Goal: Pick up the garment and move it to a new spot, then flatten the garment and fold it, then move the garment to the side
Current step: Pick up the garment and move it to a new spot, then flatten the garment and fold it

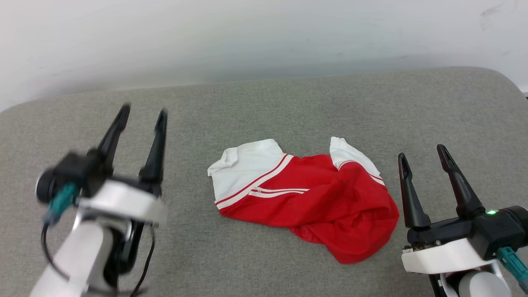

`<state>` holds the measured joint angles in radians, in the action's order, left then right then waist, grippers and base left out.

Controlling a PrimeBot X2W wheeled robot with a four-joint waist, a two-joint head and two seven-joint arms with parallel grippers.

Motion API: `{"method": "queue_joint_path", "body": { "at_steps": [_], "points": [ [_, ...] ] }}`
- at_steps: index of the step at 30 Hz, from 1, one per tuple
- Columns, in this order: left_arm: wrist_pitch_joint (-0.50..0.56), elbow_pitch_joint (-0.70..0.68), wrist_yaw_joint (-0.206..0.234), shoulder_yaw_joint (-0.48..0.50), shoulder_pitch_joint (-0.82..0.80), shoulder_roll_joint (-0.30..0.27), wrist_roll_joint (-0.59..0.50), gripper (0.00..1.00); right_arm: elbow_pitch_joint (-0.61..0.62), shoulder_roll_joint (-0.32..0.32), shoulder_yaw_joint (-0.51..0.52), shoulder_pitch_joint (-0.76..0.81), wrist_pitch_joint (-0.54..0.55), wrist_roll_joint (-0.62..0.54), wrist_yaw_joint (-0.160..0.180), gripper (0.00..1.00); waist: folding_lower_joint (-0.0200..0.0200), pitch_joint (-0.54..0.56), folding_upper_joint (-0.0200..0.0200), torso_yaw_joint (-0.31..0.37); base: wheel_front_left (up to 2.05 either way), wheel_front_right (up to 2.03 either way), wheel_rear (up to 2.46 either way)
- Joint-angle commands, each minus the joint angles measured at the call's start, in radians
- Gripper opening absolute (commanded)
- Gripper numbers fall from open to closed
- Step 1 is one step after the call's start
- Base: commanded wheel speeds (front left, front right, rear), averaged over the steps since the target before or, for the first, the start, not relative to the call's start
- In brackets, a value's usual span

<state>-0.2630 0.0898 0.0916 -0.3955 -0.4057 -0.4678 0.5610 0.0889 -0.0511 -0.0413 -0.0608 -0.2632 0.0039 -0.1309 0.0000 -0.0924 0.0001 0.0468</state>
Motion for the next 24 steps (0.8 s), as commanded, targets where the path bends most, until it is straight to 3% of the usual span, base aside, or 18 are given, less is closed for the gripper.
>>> {"method": "queue_joint_path", "body": {
  "at_steps": [1, 7, 15, 19, 24],
  "points": [
    [-0.002, -0.034, 0.003, 0.039, 0.074, 0.013, -0.025, 1.0, 0.004, 0.002, 0.001, 0.009, -0.002, -0.005, 0.0, 1.0, 0.0, 0.0, -0.0001, -0.004, 0.0, 0.0, 0.0],
    [-0.002, -0.151, -0.033, 0.183, 0.291, 0.124, -0.128, 1.0, 0.007, 0.002, 0.008, 0.018, -0.002, -0.003, 0.0, 1.0, 0.0, 0.0, -0.0001, -0.012, 0.0, 0.0, 0.0],
    [-0.003, -0.157, -0.146, 0.267, 0.375, 0.264, -0.244, 1.0, 0.01, 0.001, 0.002, 0.012, -0.002, -0.007, 0.0, 1.0, 0.0, -0.011, -0.0001, -0.008, 0.0, 0.0, 0.0],
    [-0.003, -0.132, -0.174, 0.275, 0.352, 0.277, -0.272, 1.0, 0.011, 0.001, 0.002, 0.003, -0.002, -0.003, 0.0, 1.0, 0.0, -0.026, -0.0001, 0.003, 0.0, 0.0, 0.0],
    [0.065, -0.06, -0.204, 0.227, 0.283, 0.234, -0.258, 1.0, 0.021, 0.001, -0.003, -0.006, -0.002, -0.006, 0.0, 1.0, 0.0, -0.061, -0.0001, 0.024, 0.0, 0.0, 0.0]
  ]
}}
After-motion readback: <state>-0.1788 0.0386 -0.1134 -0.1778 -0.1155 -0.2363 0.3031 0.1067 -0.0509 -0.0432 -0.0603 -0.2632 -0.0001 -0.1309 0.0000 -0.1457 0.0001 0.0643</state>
